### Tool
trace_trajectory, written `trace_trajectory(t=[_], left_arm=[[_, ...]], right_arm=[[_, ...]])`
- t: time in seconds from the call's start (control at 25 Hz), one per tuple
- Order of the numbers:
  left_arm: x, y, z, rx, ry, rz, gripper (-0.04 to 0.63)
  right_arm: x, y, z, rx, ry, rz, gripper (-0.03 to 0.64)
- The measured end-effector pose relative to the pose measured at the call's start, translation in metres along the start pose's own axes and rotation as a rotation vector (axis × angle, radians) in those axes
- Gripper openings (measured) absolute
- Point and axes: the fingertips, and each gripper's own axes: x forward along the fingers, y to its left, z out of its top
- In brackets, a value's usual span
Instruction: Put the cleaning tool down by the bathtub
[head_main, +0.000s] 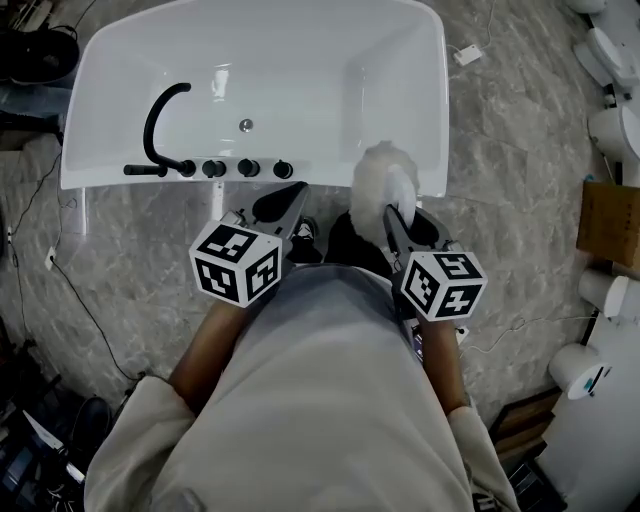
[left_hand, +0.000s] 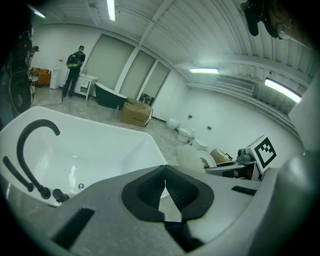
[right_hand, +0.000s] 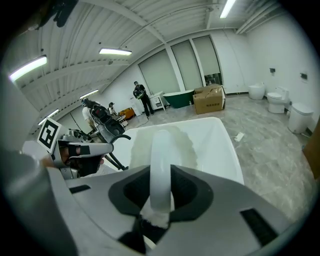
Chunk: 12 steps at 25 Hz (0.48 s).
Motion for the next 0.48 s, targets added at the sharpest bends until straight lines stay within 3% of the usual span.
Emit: trace_trajectory(t=[0.48], left_arm=[[-0.005,0.014,-0.011,-0.043,0.019,0.047,0.008]], right_arm=[[0.037,-0.011,-0.02,-0.025,0.112,0.035,0.08]])
